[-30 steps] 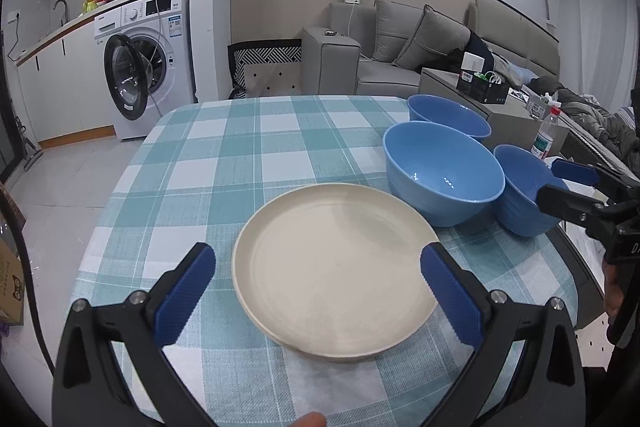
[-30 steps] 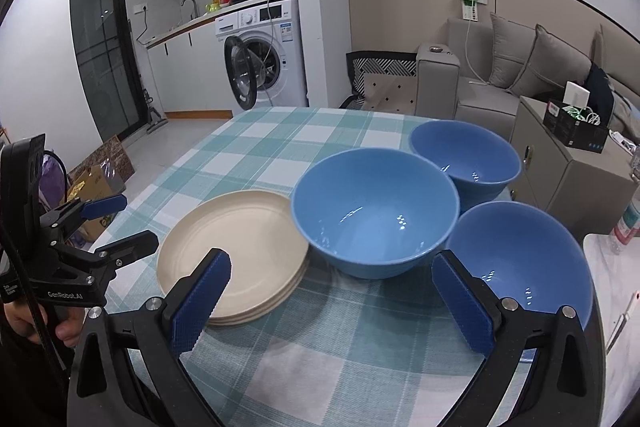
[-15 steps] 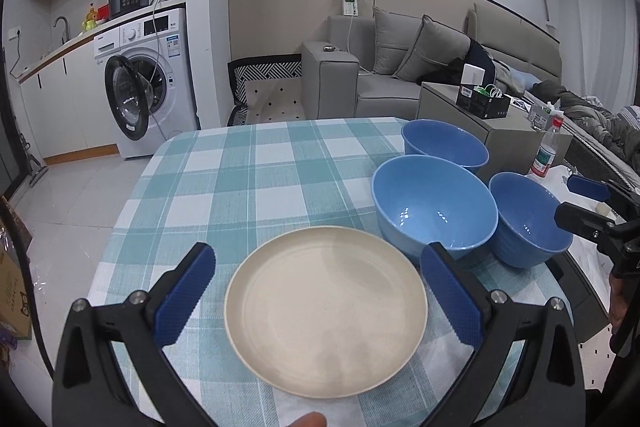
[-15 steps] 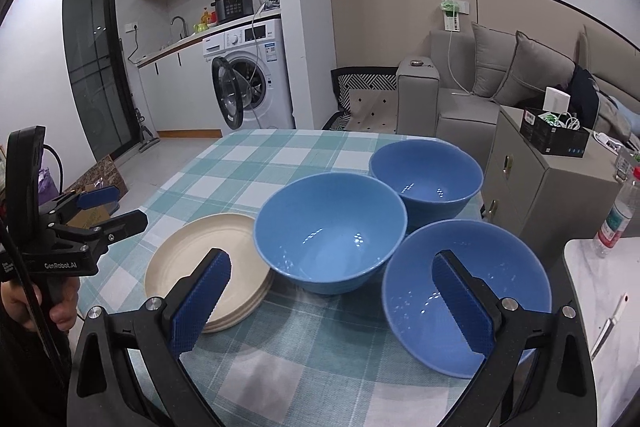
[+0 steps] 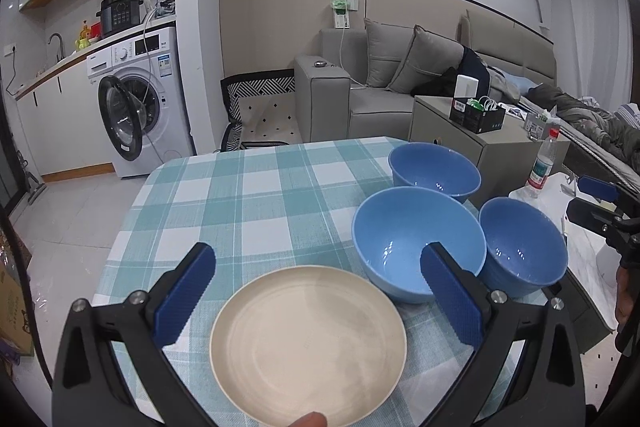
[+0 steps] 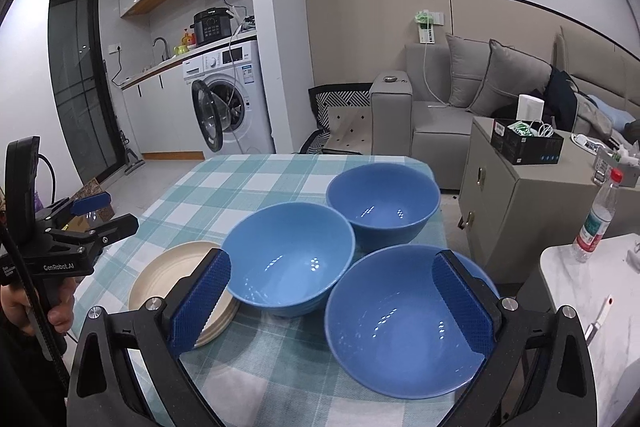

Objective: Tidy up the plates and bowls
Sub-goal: 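Move both open grippers onto the rim of the nearest light-blue bowl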

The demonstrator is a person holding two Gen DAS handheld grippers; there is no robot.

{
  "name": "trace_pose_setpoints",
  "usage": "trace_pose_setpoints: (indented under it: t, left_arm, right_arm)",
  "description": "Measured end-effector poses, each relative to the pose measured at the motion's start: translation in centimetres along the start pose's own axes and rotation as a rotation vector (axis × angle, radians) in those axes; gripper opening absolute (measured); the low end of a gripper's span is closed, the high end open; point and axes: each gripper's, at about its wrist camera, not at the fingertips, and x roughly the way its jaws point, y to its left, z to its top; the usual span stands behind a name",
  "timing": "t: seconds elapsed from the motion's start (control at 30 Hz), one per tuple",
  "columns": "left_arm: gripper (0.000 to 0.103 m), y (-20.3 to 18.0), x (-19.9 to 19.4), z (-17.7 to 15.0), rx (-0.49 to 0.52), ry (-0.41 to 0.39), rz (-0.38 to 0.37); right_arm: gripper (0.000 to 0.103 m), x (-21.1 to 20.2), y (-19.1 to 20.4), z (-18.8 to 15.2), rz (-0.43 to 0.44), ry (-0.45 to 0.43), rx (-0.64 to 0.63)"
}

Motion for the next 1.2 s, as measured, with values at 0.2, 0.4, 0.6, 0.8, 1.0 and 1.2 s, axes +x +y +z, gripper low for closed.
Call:
trace_pose_setpoints:
  t: [0.2, 0.4, 0.6, 0.8, 1.0, 1.2]
  left_arm:
    - [0.103, -0.3, 0.7, 1.1, -0.005, -0.009, -0.008]
    - [0.103, -0.4, 2.0, 1.9, -0.016, -0.003, -0.014]
    - [0.103, -0.3, 3.9, 2.7, -0.029, 0.020, -0.020]
    - [0.103, -0.3, 6.3, 3.7, -0.037, 0.053, -0.023]
    - [0.103, -1.0, 8.4, 4.8, -0.023, 0.075, -0.036]
    - [0.103, -2.1, 9.8, 6.0, -0.007, 0.088, -0.057]
  right_arm:
    - [0.102, 0.2, -1.6, 0.8, -0.018, 0.003, 0.008]
    - [0.102, 1.4, -2.5, 1.6, -0.026, 0.019, 0.006]
    - [0.102, 2.5, -3.4, 2.5, -0.036, 0.033, 0.008]
    - [0.102, 4.2, -4.7, 3.4, -0.051, 0.057, 0.017]
    - [0.102, 5.9, -6.1, 4.0, -0.061, 0.079, 0.032]
    - [0.102, 6.9, -7.6, 4.7, -0.075, 0.091, 0.053]
